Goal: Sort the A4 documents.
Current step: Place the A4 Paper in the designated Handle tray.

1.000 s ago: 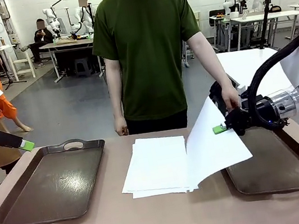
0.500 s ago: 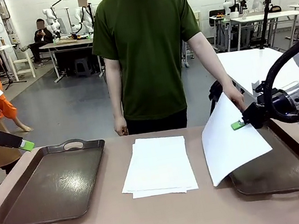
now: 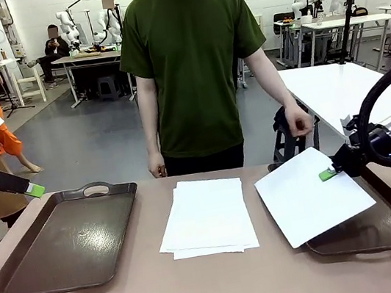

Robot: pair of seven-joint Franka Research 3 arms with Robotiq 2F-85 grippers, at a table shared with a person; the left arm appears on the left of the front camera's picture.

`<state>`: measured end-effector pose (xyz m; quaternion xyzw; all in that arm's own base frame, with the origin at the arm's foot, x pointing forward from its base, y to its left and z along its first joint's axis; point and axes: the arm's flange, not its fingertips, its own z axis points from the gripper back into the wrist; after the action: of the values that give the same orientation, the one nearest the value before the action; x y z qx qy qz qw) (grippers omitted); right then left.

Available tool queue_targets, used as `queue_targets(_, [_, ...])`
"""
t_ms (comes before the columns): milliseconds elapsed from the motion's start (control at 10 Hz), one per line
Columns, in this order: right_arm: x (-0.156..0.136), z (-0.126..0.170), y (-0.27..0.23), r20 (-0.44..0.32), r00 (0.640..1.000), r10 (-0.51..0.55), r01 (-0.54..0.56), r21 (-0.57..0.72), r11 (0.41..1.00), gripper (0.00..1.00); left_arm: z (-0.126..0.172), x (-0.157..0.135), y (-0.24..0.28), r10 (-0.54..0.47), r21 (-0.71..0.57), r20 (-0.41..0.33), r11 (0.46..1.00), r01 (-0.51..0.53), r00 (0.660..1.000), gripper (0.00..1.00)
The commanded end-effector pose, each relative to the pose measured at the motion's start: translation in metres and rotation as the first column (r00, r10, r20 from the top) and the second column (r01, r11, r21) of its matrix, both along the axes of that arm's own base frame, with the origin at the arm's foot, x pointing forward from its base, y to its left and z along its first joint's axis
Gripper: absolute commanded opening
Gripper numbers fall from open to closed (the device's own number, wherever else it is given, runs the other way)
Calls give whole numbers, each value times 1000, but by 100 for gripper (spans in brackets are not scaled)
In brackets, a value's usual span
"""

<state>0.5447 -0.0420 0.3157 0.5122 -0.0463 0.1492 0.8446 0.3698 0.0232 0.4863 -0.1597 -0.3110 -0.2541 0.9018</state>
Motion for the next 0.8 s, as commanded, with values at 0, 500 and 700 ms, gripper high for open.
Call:
queue_targets(0, [0,7,-21,0,998,-60,60,-68,996,1,-1,0,3,-10,-12,5,1000,10,1000,100])
queue_targets(500, [-17,-2,-48,10,992,-125,124,-201,972,1,-1,0,3,-10,-12,5,1000,10,1000,100])
queue_targets(700, [-18,-1,-54,11,989,-145,144,-222,964,1,-1,0,3,-10,-12,5,1000,10,1000,100])
